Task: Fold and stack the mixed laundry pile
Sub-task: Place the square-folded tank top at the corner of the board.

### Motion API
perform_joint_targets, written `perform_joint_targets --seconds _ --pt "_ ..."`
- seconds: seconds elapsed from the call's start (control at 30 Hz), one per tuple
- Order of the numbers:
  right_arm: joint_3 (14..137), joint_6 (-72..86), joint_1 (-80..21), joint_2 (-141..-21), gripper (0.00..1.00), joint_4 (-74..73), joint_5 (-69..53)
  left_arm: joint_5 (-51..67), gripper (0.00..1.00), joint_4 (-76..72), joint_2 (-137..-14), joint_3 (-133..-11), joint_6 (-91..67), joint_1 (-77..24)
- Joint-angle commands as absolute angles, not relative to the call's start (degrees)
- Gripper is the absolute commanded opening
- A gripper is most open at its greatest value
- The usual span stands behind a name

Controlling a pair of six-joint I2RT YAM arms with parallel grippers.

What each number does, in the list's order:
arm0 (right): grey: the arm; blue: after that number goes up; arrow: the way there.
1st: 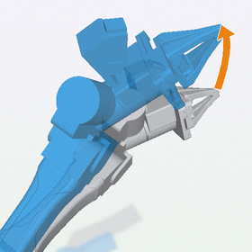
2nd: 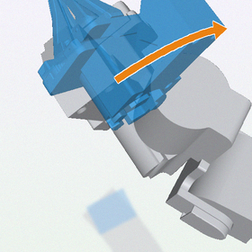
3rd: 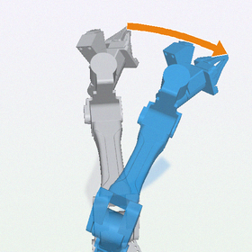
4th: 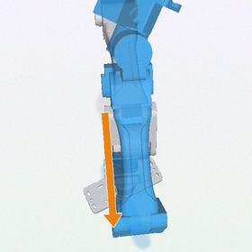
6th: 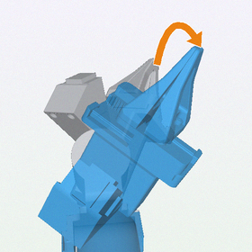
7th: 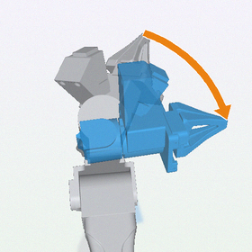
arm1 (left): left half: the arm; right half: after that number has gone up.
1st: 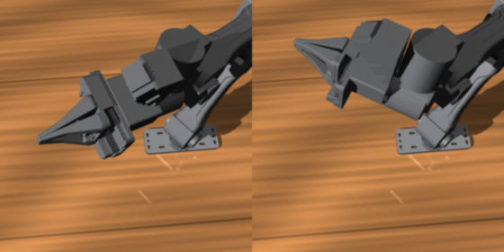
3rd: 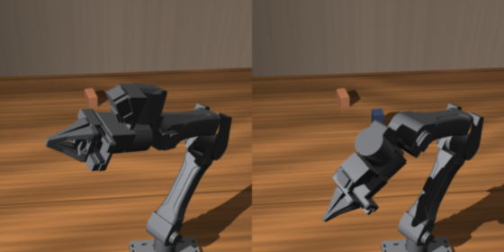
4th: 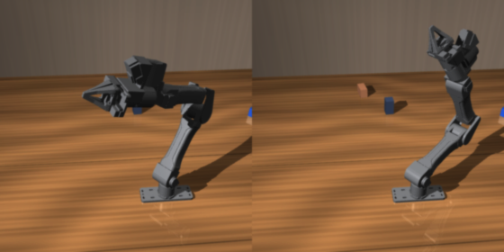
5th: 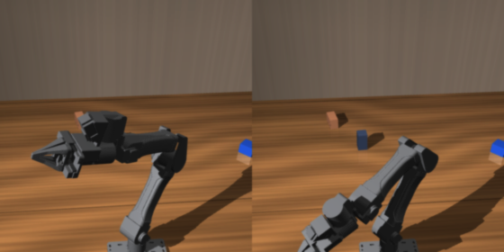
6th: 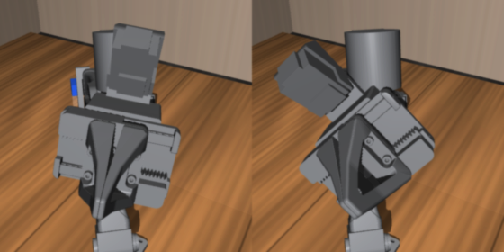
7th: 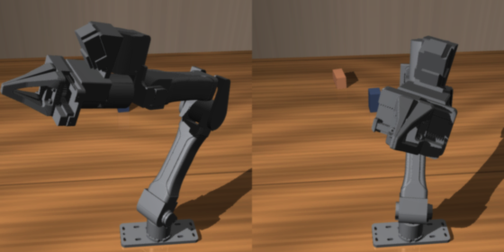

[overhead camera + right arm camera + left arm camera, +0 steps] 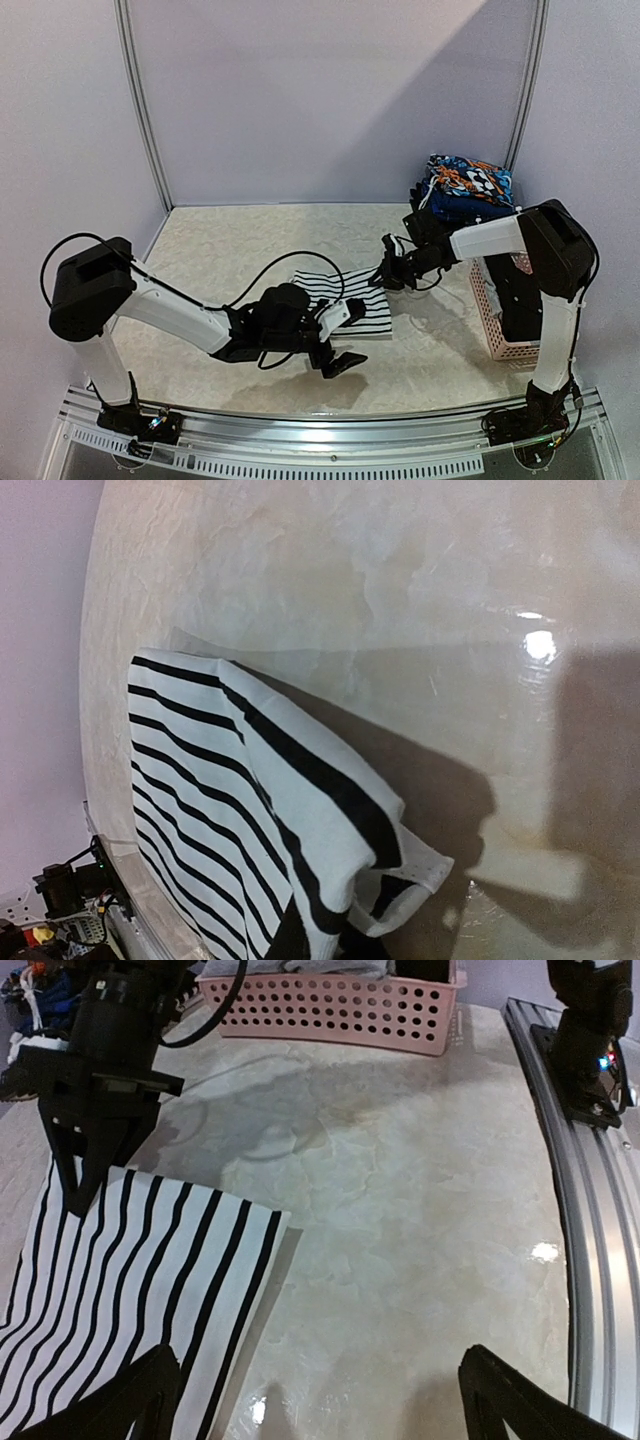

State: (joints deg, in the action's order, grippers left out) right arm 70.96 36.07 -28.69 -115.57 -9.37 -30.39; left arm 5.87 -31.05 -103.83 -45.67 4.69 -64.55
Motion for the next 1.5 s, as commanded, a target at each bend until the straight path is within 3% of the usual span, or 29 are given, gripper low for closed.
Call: perform_joint_targets --seconds 0.0,0.87,1.47 --pt "74.84 31.40 -28.13 -115.17 0.00 -16.05 -26.11 1.46 1.00 -34.23 -101.51 -43.47 3.82 -64.09" --pt "97.51 22.55 -24.55 -122.02 0.00 -35.93 -16.12 -2.65 1.00 -40.73 -98.48 -33.89 -1.35 -60.76" --pt "125.51 17.65 -20.73 -131.37 0.00 -48.41 -9.25 -0.44 0.98 -42.10 -101.50 -34.41 -2.98 -59.94"
